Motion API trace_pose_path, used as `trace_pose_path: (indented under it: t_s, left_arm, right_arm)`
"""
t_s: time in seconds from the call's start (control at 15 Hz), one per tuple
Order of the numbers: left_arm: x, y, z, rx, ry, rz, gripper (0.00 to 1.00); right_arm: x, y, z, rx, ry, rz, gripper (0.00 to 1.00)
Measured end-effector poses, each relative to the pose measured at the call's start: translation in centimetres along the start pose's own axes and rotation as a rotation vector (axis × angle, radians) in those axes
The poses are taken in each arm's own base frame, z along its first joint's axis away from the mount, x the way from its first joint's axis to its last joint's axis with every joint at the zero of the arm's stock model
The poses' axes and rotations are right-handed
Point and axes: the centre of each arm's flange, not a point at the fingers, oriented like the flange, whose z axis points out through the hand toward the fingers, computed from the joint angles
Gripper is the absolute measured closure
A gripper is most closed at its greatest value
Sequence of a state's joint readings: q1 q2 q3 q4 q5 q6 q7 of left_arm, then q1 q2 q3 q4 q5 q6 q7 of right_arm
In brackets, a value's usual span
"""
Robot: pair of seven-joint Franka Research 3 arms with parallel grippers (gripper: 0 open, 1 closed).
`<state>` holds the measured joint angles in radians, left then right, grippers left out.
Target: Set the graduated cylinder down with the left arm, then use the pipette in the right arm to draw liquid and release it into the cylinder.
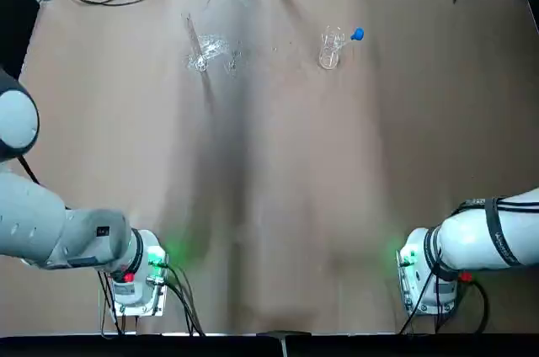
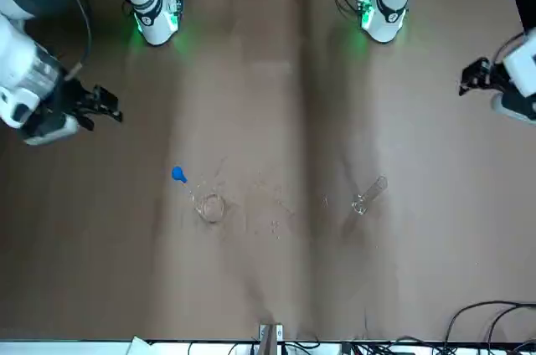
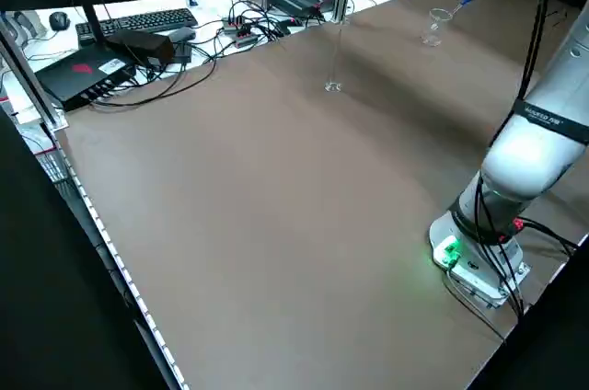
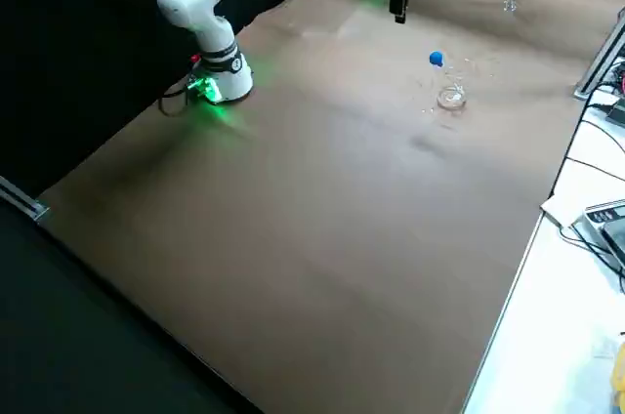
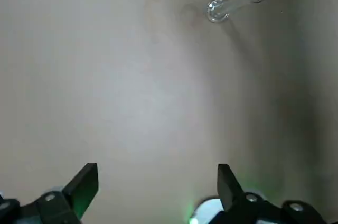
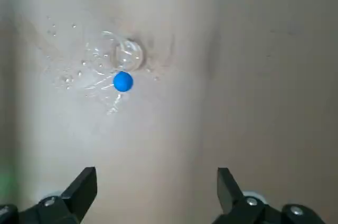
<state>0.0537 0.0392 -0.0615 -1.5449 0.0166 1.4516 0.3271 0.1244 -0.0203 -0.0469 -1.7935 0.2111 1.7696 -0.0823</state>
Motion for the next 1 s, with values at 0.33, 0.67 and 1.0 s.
trace_pose_path:
  t_s: [0.33,0.67,1.0]
  left_arm:
    - [-0.2,-12.0,4.4,-0.041,0.083,0.243,0.00]
    - [-2.9,-22.6,11.3,-0.225,0.263,0.455,0.00]
    - [-2.8,-29.2,22.8,-0.331,0.406,0.601,0.00]
  right_arm:
    - [3.1,-1.0,6.6,0.145,-0.024,0.135,0.00]
    - [4.6,-0.7,11.7,0.287,-0.015,0.283,0.05]
    - [4.4,-1.0,18.5,0.308,-0.041,0.366,0.15]
